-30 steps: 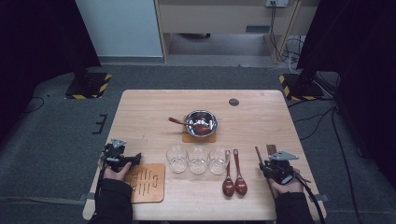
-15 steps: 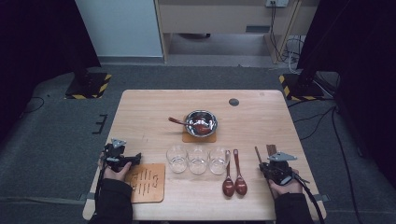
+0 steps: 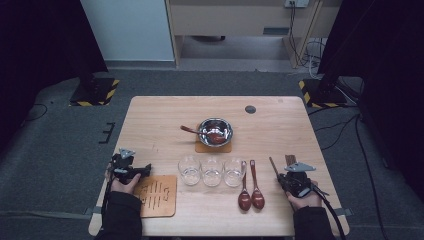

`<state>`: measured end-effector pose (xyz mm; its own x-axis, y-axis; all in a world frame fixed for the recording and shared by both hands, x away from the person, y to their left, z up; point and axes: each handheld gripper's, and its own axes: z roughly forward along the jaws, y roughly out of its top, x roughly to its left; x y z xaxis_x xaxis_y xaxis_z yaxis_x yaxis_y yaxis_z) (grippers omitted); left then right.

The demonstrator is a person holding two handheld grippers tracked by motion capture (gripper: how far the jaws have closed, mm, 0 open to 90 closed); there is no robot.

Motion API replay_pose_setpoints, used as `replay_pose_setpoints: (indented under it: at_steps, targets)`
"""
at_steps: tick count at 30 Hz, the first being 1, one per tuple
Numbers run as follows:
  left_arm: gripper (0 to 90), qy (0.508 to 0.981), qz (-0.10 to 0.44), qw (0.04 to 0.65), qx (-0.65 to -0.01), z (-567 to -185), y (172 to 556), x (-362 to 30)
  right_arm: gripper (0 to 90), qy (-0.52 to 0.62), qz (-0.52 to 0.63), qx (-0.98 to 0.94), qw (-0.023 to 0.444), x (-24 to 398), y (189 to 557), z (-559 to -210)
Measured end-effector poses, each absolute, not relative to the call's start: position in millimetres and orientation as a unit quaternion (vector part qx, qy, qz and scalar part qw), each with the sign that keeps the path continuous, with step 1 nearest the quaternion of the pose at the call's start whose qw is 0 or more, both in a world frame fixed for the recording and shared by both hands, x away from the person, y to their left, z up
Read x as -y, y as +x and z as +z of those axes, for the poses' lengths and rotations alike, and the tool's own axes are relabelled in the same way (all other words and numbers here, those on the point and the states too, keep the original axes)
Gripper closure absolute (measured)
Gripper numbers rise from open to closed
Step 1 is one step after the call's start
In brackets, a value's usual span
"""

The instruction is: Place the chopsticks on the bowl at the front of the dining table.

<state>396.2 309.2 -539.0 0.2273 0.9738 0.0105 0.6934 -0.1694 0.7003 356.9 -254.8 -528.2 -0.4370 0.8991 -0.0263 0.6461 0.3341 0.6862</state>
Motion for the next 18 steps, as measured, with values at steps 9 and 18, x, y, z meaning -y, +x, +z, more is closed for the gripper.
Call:
replay_pose_setpoints:
  at_steps: [9,18]
  targets:
    - [0.0,0.726,0.239,0.293,-0.574,-538.9,396.3,-309.2,83.3,0.488,0.307,-0.791,0.204,245.8,362.6,-528.0]
    - [0.0,0.726,0.239,0.293,-0.574,-539.0,396.3,-309.2,83.7,0.486,0.308,-0.792,0.206,236.5,372.0,-528.2]
